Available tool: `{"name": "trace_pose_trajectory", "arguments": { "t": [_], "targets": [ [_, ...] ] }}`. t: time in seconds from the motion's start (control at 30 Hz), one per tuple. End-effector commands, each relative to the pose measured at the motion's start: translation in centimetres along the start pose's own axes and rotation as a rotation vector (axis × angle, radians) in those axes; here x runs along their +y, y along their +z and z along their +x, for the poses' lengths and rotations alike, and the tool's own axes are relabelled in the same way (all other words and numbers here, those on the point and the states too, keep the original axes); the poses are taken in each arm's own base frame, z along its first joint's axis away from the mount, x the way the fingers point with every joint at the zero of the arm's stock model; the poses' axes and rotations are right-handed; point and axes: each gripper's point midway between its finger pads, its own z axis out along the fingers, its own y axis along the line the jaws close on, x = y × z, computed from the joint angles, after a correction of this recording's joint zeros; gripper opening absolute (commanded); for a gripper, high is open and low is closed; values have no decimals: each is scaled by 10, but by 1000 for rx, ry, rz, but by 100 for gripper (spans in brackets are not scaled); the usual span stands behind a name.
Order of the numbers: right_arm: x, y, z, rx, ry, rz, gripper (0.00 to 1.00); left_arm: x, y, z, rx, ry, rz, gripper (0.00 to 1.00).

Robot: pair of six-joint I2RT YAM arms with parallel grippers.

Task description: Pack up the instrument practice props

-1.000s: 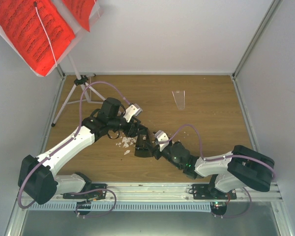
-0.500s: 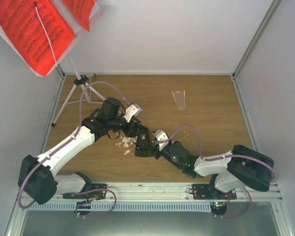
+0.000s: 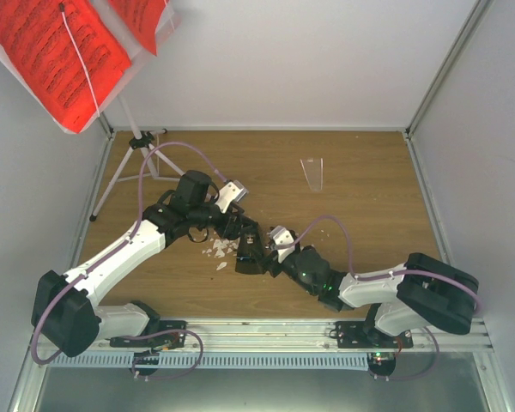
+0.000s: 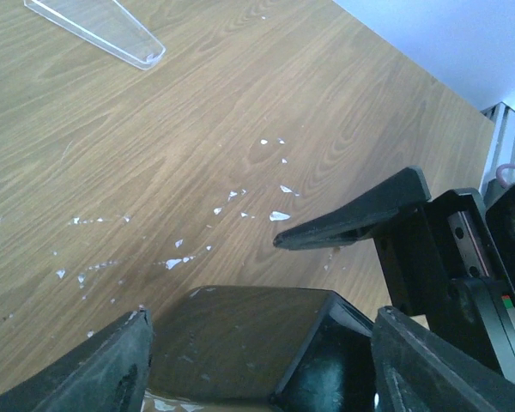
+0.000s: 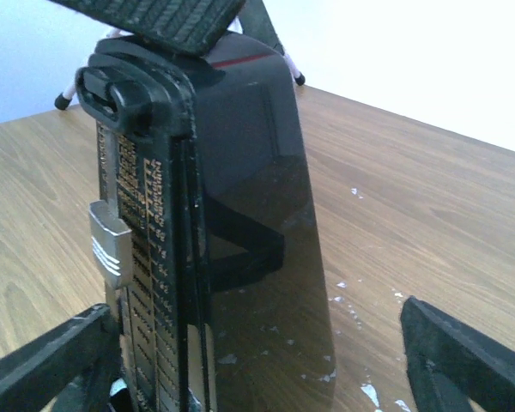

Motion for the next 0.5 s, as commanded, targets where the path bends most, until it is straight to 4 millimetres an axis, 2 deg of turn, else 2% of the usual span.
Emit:
{"name": "trace_pose_trajectory", "arguments": {
  "t": [0.0, 0.1, 0.3, 0.4, 0.47],
  "targets": [
    [-3, -3, -9, -25, -10, 18, 94, 7, 0, 3, 1, 5, -46, 73],
    [2, -6, -13, -29, -31, -19, 99, 9, -2, 1, -9, 8, -65, 79],
    [4, -21, -27, -26, -4, -60, 100, 12, -11, -6, -50, 23, -107, 84],
    [-15, -30, -28, 9, 23, 20, 100, 14, -18, -11, -80, 33, -139, 87],
    [-45, -33, -26, 70, 53, 144, 100, 12, -30, -21, -131, 56, -163, 89]
  ]
}}
